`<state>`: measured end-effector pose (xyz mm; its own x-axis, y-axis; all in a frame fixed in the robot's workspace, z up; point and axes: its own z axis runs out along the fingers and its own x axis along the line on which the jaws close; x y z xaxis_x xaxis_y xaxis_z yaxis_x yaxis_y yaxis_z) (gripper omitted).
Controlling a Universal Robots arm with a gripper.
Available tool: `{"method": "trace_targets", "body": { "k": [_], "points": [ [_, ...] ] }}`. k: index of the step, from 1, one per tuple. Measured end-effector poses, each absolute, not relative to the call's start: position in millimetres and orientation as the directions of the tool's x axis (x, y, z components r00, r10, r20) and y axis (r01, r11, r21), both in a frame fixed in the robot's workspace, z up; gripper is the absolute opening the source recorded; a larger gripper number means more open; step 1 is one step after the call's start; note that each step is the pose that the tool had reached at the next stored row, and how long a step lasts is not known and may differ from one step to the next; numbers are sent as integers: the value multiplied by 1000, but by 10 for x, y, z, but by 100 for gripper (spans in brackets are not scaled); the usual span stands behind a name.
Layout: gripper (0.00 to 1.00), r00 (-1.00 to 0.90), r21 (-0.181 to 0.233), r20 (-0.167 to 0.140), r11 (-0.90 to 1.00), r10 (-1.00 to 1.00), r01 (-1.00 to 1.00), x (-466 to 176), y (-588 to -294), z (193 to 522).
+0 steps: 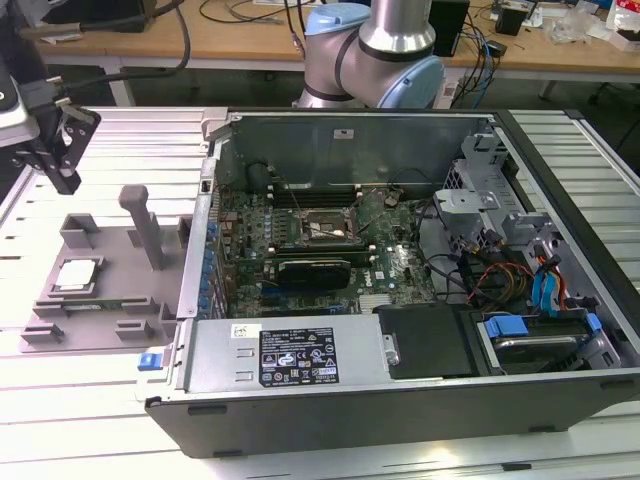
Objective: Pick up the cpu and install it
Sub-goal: 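Reach for the cpu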
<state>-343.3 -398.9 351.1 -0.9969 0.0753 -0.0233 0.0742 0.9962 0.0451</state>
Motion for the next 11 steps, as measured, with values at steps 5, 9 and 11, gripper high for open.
{"method": "trace_targets", "body": {
  "k": [5,9,11],
  "points": [
    [11,-997,45,-23,996,75,74,-3448,-3989,3395],
    [11,-997,45,-23,996,75,74,-3464,-3988,3331],
    [11,-997,45,-23,996,75,74,-3484,-3988,3306]
  ]
}}
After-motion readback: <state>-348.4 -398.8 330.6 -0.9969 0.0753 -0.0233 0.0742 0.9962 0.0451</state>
